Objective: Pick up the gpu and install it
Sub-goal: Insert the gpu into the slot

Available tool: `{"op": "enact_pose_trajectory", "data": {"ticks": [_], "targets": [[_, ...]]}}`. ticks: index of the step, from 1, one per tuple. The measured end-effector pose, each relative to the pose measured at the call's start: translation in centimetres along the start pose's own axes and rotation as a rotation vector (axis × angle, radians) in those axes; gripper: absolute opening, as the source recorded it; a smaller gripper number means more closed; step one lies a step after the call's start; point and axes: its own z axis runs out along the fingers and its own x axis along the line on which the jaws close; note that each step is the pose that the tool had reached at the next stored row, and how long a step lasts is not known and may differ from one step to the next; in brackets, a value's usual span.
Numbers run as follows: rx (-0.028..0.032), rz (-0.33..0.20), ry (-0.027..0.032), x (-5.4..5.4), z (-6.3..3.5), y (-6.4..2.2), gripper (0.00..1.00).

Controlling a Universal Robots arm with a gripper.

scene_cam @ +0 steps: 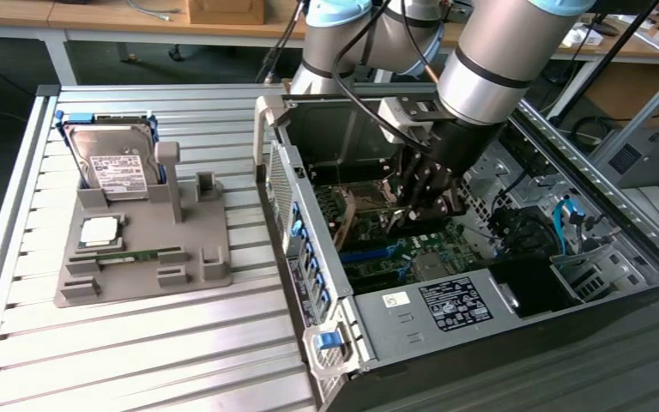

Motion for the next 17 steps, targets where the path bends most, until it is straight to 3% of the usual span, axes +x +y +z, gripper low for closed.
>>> {"op": "enact_pose_trajectory", "data": {"ticks": [17], "targets": [[0.0001, 0.000, 0.0019, 0.02, 0.50, 0.07, 0.27]]}}
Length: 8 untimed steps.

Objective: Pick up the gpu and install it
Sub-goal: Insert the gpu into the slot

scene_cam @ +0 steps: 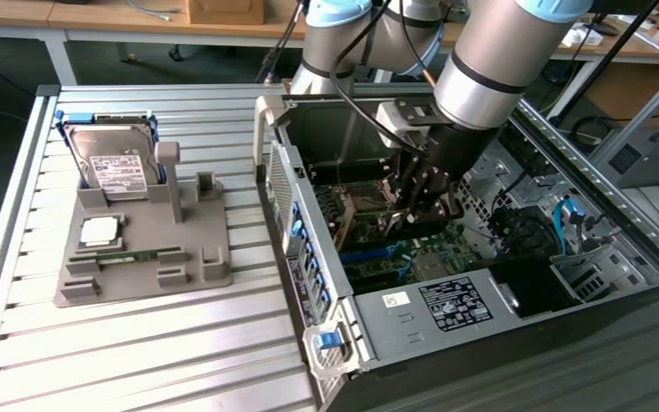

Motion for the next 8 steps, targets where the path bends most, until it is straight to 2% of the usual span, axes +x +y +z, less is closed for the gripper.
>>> {"op": "enact_pose_trajectory", "data": {"ticks": [8], "targets": [[0.0000, 0.000, 0.0002, 0.02, 0.30, 0.00, 0.27]]}}
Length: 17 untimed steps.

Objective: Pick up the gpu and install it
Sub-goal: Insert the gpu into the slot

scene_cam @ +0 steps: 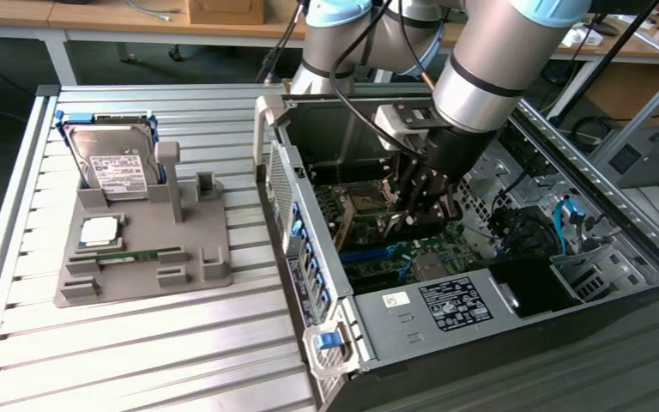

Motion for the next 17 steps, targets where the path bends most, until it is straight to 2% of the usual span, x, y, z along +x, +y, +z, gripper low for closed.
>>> {"op": "enact_pose_trajectory", "data": {"ticks": [6, 15, 17], "targets": [[0.0000, 0.000, 0.0001, 0.0, 0.18, 0.34, 0.27], [0.0000, -0.001, 0.0000, 0.1, 0.69, 2.39, 0.27], [-0.0001, -0.001, 0.0001, 0.1, 0.81, 2.58, 0.27]]}}
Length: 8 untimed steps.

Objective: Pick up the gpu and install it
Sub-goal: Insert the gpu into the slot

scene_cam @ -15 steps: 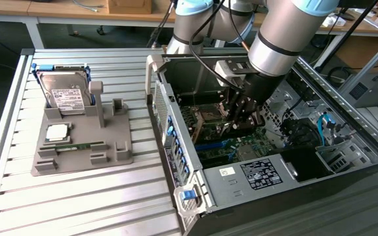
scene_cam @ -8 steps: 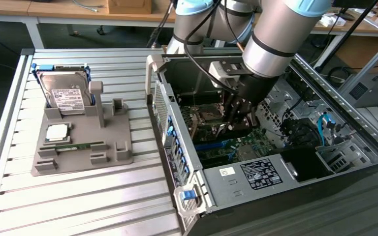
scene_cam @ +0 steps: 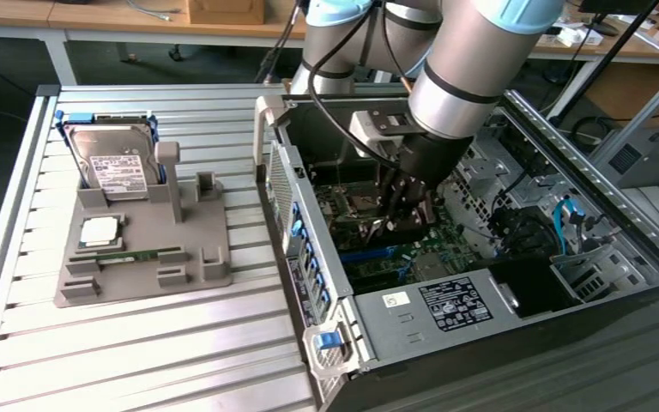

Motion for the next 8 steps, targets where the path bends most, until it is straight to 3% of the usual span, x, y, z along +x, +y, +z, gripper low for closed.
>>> {"op": "enact_pose_trajectory", "data": {"ticks": [3, 8], "targets": [[0.0000, -0.002, -0.0001, -0.14, 0.64, 0.43, 0.27], [0.0000, -0.002, 0.0001, -0.13, 1.01, 0.44, 0.27]]}}
